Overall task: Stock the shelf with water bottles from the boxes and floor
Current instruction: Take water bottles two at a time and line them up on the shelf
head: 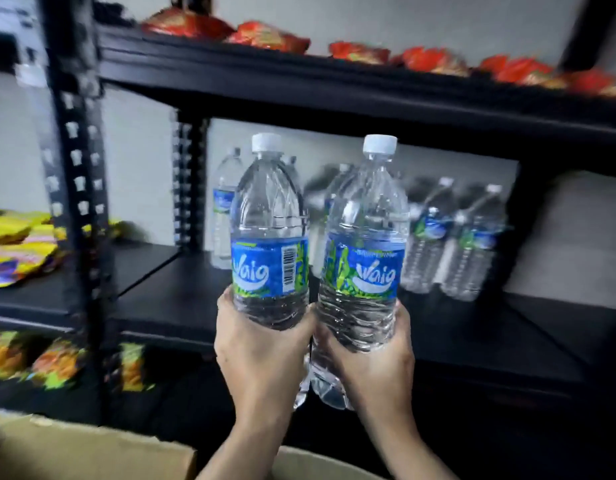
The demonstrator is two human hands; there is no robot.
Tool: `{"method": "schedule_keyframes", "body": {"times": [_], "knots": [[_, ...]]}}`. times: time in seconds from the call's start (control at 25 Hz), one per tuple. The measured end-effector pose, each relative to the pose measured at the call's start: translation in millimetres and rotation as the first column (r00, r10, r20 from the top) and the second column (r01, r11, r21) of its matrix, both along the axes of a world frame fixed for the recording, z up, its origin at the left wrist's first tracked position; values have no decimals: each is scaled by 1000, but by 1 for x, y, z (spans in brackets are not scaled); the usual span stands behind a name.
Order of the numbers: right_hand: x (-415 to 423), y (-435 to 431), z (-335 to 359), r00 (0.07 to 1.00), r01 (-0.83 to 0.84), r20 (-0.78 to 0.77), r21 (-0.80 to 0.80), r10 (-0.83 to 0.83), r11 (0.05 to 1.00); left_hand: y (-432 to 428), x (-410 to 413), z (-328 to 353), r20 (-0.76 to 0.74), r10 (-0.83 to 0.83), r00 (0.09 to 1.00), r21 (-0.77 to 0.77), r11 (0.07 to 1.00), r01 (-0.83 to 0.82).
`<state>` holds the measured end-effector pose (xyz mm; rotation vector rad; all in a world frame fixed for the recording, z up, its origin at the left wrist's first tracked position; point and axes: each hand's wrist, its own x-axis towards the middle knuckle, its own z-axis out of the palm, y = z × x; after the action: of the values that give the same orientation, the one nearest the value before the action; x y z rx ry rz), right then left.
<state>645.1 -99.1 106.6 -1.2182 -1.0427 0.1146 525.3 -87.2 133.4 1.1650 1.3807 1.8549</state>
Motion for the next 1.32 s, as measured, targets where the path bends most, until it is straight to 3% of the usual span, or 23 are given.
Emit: {"method": "schedule_keyframes", "body": {"times": [0.2,0.4,0.92,1.32], "knots": [[82,-6,19,991,131,-15,-25,-132,991,12,82,26,-73,-123,990,93,987,129],[148,3,12,968,250,30,-75,-248,965,21,150,20,-92,-214,972,87,971,222],[269,80,18,945,327,62,-123,-321,937,101,285,14,-106,-239,965,60,967,246],[357,121,26,921,391,63,-147,-386,909,149,323,10,-108,-244,964,196,945,261]]}}
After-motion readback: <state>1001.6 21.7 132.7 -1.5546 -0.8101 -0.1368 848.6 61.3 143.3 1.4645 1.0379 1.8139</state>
